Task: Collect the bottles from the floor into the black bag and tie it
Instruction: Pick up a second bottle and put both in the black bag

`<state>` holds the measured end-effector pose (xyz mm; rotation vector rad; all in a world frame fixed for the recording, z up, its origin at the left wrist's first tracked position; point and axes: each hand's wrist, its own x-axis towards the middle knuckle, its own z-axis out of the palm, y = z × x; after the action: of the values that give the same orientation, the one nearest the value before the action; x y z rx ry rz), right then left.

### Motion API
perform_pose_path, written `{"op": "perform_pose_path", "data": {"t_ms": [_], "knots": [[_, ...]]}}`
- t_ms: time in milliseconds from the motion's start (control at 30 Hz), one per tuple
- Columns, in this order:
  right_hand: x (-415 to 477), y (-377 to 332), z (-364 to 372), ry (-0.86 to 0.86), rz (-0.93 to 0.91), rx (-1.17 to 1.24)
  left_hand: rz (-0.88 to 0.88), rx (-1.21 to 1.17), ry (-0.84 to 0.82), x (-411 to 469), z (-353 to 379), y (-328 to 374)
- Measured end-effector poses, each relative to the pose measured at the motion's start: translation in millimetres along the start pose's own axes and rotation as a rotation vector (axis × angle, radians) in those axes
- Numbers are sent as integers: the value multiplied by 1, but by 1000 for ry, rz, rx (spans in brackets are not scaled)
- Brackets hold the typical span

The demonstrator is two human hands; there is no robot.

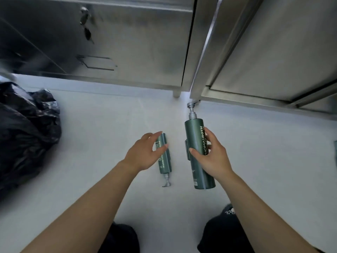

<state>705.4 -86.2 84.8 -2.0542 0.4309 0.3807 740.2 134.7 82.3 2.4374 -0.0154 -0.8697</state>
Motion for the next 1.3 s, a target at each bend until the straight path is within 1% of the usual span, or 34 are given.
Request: {"op": "perform_pose_path", "data": {"t_ms": [67, 167, 233, 300, 400, 467, 533, 600, 733, 900, 1000, 1100, 1233, 1300], "knots": [[26, 37, 33, 12, -5, -1, 4, -27, 39, 34, 44, -34], [60, 88, 73, 55, -4, -1, 8, -69, 151, 77, 104, -77], [79, 117, 91, 67, -3, -4, -28, -129, 233, 102, 136, -96], [88, 142, 102, 81, 13, 1, -83, -173, 278, 116, 165, -109], [99, 171, 110, 112, 3, -30, -93, -194, 272, 130, 201, -122], [104, 183, 113, 122, -12, -38, -85, -195, 224, 139, 215, -125], [105, 188, 114, 112, -12, -32, -87, -248, 192, 142, 219, -120], [102, 191, 112, 107, 2, -22, -91, -307, 160, 140, 219, -117], [104, 188, 109, 105, 5, -15, -45, -317, 136, 134, 208, -125], [121, 162, 123, 60, -67, 1, -14, -347, 256, 139, 173, -128], [119, 131, 129, 17, -135, 45, 6, -404, 358, 129, 143, -127], [95, 91, 120, -15, -204, 44, 8, -503, 404, 102, 104, -110], [44, 21, 78, -68, -235, 41, 25, -587, 440, 41, 43, -70], [15, -22, 49, -64, -223, 65, -1, -606, 420, 0, 7, -48]]}}
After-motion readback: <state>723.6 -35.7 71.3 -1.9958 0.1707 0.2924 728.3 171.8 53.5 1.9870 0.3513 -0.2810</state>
